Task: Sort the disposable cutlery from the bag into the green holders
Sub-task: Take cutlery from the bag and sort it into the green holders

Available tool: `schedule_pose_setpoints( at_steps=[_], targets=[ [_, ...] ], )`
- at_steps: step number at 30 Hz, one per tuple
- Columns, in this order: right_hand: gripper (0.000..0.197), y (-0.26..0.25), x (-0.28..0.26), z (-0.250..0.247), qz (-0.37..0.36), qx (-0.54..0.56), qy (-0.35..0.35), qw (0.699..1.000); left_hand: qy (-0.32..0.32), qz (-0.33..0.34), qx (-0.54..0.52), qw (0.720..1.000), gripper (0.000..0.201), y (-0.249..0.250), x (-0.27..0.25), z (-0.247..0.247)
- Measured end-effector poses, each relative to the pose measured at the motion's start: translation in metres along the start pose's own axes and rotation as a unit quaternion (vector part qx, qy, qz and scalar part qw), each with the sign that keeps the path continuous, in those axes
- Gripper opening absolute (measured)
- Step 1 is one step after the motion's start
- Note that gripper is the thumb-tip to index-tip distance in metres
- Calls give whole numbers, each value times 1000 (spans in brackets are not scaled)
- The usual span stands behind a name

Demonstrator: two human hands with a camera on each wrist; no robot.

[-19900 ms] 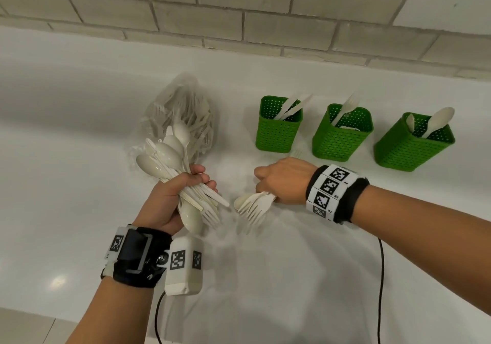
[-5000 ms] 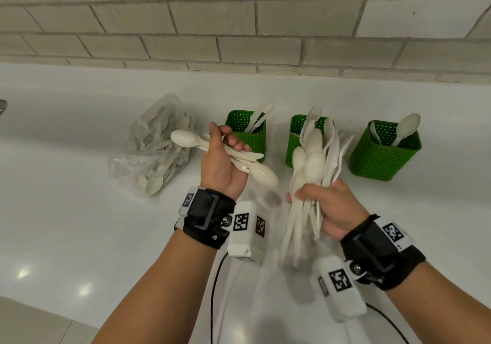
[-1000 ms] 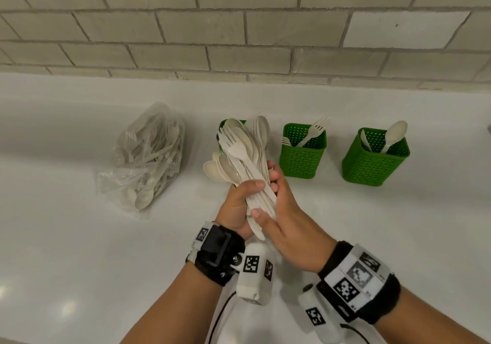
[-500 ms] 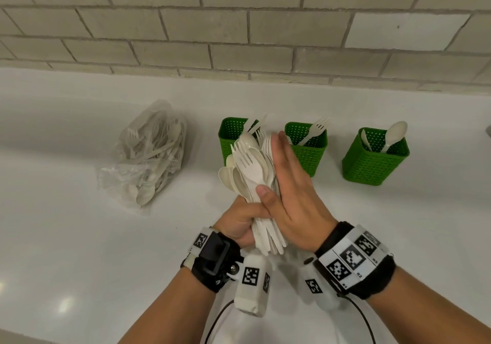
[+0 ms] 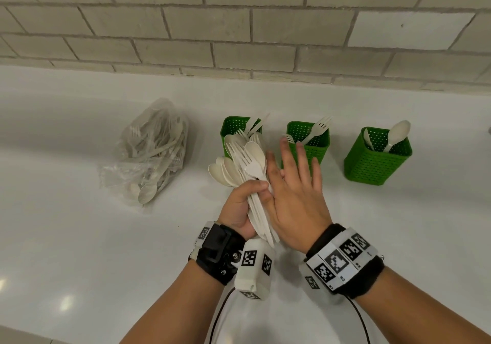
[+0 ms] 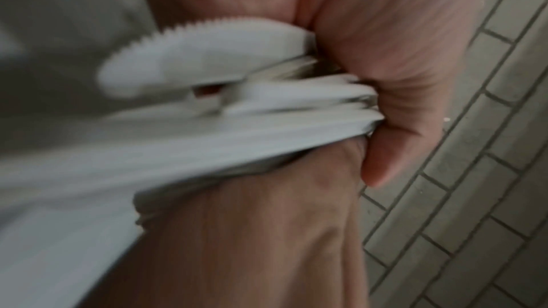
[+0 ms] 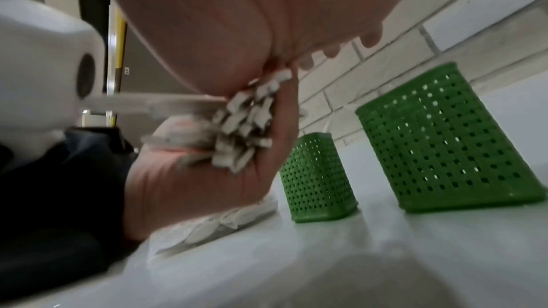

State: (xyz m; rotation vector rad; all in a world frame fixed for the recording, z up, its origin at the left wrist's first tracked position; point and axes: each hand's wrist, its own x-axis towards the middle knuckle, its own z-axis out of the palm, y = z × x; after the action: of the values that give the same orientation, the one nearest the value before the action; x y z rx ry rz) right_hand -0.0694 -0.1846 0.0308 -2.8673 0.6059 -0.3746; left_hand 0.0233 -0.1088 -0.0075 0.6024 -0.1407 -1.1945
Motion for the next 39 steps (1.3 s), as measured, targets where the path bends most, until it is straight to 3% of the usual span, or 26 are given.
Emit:
schedule_pose_setpoints(
  at_steps=[3, 5, 8, 12, 16, 20, 23, 26, 29, 31, 35, 39],
  targets=[
    [67, 3, -1, -5, -44, 103, -22, 994, 24, -3, -17, 1000, 58, 0, 2, -4],
    [68, 6, -1, -12, -12, 239, -34, 970, 24, -1, -42, 999, 55, 2, 3, -7],
    [41, 9, 0, -22, 27, 305, 53, 950, 33, 23, -56, 998, 61, 8, 5, -9],
    [23, 3, 1, -21, 43, 360, 40, 931, 13, 24, -65, 998, 54, 11, 2, -11],
    [25, -2, 7, -18, 66, 361, 80, 927, -8, 14, -85, 996, 59, 17, -3, -14],
    [34, -10, 10, -15, 109, 373, 76, 918, -11, 12, -86, 996, 63, 25, -10, -16],
    [34, -18, 10, -15, 113, 336, 97, 930, 19, 19, -51, 998, 60, 30, -10, -21],
    [19, -30, 9, -22, 68, 315, 131, 938, 60, 23, -17, 998, 46, 33, -8, -25],
    [22, -44, 8, -29, 36, 165, 28, 985, 88, 32, -20, 995, 40, 35, -6, -24],
    [32, -52, 7, -25, 60, 66, -24, 996, 101, 39, -19, 994, 40, 39, -6, -23],
    [21, -54, 10, -11, 110, 128, 10, 985, 100, 40, -27, 994, 35, 46, -6, -27],
    [22, -56, 11, -6, 128, 124, -19, 984, 95, 31, -21, 995, 18, 50, -6, -29]
  ],
)
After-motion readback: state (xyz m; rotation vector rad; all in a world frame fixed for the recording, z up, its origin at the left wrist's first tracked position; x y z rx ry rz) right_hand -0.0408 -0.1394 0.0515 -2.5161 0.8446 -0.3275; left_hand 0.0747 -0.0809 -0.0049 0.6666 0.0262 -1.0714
